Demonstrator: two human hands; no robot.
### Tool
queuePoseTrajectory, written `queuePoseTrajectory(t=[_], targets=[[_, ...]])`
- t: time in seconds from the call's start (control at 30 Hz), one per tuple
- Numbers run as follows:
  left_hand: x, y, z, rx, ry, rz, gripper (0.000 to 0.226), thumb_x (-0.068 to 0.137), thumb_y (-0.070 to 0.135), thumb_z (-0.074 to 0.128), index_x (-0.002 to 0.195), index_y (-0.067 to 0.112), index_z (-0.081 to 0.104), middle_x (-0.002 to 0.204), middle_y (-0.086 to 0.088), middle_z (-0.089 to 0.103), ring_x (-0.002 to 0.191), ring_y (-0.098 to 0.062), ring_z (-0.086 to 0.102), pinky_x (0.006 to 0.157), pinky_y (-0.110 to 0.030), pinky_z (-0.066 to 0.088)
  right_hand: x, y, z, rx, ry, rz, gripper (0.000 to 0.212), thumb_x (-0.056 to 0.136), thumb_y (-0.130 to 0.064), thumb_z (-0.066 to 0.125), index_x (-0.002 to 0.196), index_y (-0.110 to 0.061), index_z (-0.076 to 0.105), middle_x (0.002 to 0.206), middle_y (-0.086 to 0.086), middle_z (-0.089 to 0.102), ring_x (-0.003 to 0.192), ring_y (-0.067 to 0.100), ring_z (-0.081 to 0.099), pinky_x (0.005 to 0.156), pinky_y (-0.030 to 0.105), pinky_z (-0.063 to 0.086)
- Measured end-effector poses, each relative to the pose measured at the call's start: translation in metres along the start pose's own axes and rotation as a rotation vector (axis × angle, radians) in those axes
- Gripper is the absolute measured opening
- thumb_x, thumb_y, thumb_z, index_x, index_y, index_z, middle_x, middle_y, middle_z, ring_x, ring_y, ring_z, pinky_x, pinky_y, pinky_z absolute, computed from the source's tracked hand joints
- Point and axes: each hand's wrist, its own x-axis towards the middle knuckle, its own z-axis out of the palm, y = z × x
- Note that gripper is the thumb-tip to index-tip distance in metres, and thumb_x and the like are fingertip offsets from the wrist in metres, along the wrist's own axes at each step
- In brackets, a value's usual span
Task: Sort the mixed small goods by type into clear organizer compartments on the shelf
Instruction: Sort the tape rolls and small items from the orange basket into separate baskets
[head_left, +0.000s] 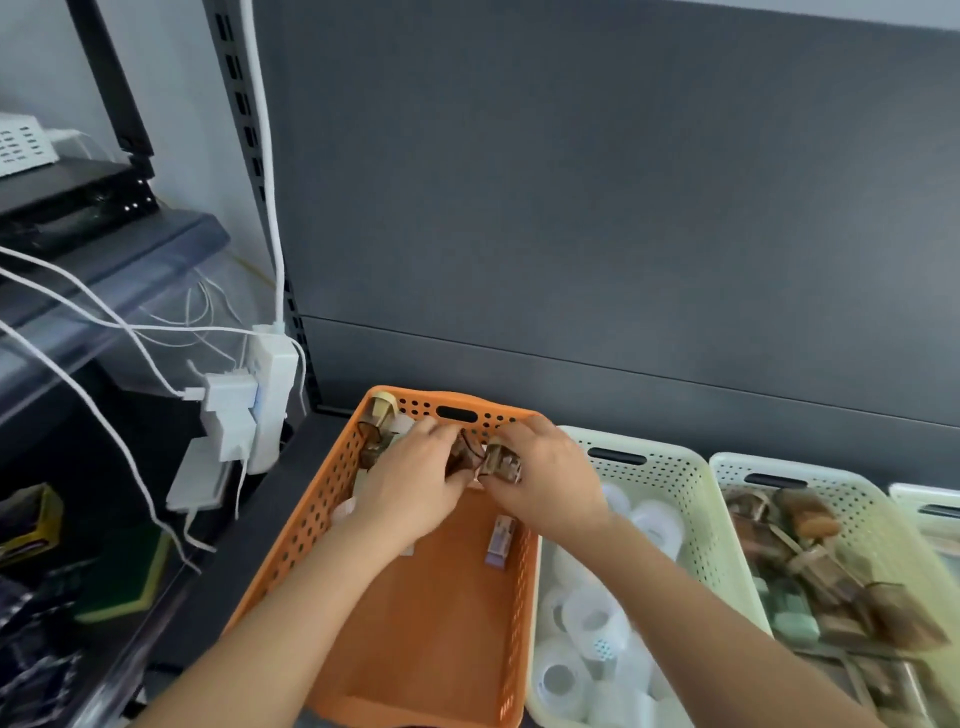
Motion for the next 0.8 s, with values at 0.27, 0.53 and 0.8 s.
queuePoseTrajectory(t=[0.27, 0.53, 0.8], targets=[[0.002, 0.105, 0.008, -0.24, 0.103, 0.138, 0.055, 0.09, 0.035, 0.061, 0.139, 0.017, 0.045, 0.124, 0.002, 0.05, 0.117, -0.017, 0.048, 0.09, -0.029, 0.038, -0.069, 0.065, -0.059, 0.204, 0.31, 0.151, 0.052, 0.075, -0.035, 0.074, 0.122, -0.018, 0.06, 0.111, -0.003, 0.059, 0.096, 0.014, 0.06, 0.078, 0.018, 0.041], [-0.026, 0.216, 0.06, -0.284, -0.036, 0.334, 0.045, 0.089, 0.034, 0.062, 0.129, 0.025, 0.044, 0.124, 0.006, 0.052, 0.11, -0.014, 0.053, 0.09, -0.032, 0.045, -0.173, 0.151, -0.103, 0.122, 0.298, 0.374, 0.042, 0.078, -0.037, 0.07, 0.116, -0.024, 0.057, 0.106, -0.011, 0.06, 0.09, 0.009, 0.057, 0.069, 0.017, 0.042], [-0.058, 0.265, 0.107, 0.087, -0.207, 0.543, 0.025, 0.087, 0.03, 0.064, 0.11, 0.02, 0.06, 0.105, 0.006, 0.062, 0.097, -0.016, 0.058, 0.092, -0.031, 0.045, -0.233, 0.197, -0.104, -0.002, 0.096, 0.376, 0.031, 0.08, -0.026, 0.069, 0.111, -0.027, 0.067, 0.112, -0.012, 0.066, 0.099, 0.01, 0.061, 0.081, 0.018, 0.046]])
